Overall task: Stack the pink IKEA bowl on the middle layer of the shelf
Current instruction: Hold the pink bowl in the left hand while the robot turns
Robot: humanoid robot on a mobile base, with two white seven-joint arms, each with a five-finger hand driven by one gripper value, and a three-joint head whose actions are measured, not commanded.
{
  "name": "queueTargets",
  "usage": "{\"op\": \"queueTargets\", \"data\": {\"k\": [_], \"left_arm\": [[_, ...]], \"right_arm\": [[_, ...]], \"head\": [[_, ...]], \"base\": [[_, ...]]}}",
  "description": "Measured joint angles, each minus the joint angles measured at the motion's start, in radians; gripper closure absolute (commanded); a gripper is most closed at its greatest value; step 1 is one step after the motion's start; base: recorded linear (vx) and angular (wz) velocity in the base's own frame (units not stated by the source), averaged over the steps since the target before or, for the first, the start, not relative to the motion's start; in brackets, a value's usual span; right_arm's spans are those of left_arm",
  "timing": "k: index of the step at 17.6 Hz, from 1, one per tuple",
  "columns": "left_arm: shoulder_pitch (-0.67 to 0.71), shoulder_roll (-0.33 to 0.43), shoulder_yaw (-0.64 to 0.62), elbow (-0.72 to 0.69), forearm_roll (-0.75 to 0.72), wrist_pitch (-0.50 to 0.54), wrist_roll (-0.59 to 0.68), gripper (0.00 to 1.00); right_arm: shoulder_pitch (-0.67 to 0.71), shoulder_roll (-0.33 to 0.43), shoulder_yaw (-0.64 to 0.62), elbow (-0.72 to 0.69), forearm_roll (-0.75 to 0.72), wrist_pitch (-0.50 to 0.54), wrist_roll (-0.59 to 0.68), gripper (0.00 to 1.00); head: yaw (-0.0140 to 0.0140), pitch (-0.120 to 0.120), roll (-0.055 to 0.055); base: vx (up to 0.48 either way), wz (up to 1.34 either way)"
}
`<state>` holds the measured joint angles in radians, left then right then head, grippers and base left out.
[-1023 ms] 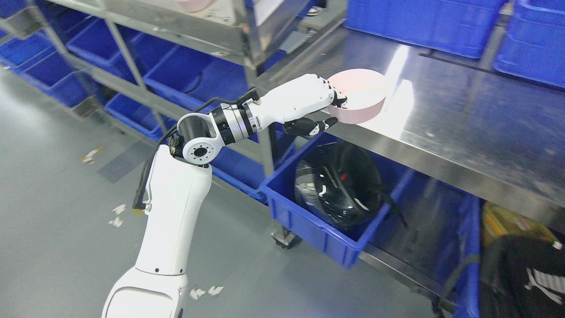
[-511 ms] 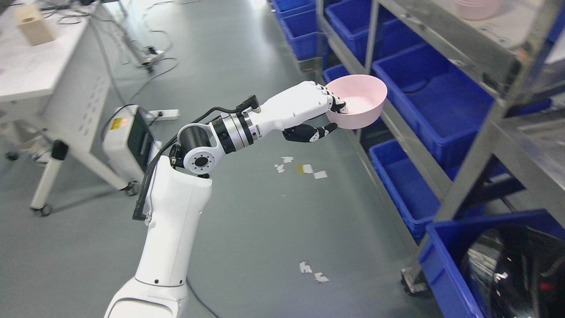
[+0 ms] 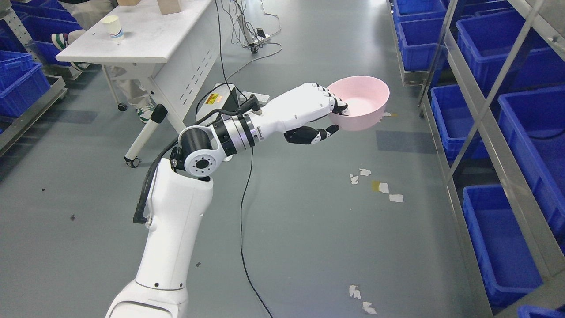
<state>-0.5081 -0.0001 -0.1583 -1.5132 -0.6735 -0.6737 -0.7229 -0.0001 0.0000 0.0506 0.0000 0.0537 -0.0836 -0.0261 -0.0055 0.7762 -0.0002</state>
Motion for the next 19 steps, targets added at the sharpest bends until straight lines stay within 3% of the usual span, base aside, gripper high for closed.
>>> {"op": "queueTargets", "data": {"k": [19], "left_arm": [[0.027,0.0,-0.005,-0.018,0.0,-0.003,0.0,0.94]], "right_arm": [[0.0,0.0,0.0,0.0,0.0,0.0,0.001,0.0]], "head": [[0.0,0.0,0.0]], "base": [[0.362,-0.06]]}}
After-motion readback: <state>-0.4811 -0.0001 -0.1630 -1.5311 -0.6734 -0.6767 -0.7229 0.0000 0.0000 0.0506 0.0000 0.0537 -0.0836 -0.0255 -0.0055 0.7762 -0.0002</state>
